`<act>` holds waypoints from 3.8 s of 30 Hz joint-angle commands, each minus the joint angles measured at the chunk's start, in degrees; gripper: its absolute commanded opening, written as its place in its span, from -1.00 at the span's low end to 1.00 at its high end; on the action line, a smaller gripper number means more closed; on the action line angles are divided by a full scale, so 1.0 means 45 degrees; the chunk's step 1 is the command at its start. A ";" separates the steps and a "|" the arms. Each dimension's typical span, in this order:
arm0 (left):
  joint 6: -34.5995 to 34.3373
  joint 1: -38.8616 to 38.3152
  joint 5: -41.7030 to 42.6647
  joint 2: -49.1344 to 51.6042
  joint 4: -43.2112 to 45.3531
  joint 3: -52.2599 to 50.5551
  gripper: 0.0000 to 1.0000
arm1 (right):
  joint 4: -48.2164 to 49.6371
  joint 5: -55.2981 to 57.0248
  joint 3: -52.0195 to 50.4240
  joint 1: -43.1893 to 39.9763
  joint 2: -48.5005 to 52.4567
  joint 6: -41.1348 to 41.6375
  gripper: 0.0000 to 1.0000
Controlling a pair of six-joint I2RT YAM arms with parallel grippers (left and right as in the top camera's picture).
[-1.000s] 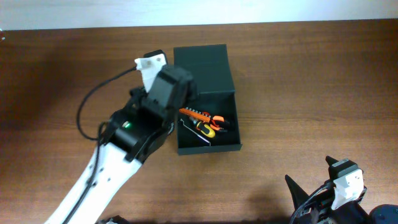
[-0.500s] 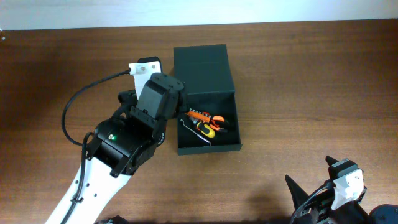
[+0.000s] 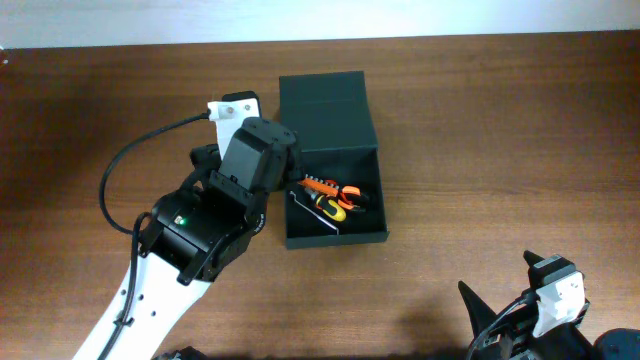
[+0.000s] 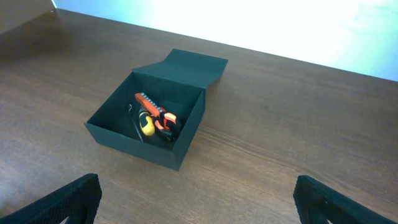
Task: Pack container
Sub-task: 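Raise both grippers to either side of the box lid, then push the upright lid with both grippers toward the box front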
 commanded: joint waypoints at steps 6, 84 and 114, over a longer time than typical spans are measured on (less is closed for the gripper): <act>0.0219 0.0078 0.0058 -0.0083 0.0044 0.0248 0.99 | 0.0291 -0.0058 -0.0029 -0.0107 0.0437 0.0321 0.98; -0.4575 0.7096 1.5086 1.1803 0.6887 0.0248 -0.96 | 0.9063 -0.4867 0.4673 -0.2438 2.1804 0.7781 -0.92; -0.5299 0.6334 1.5062 1.1958 0.8694 0.0248 -0.96 | 1.1672 -0.6790 0.4673 -0.2414 2.3503 0.9670 -0.92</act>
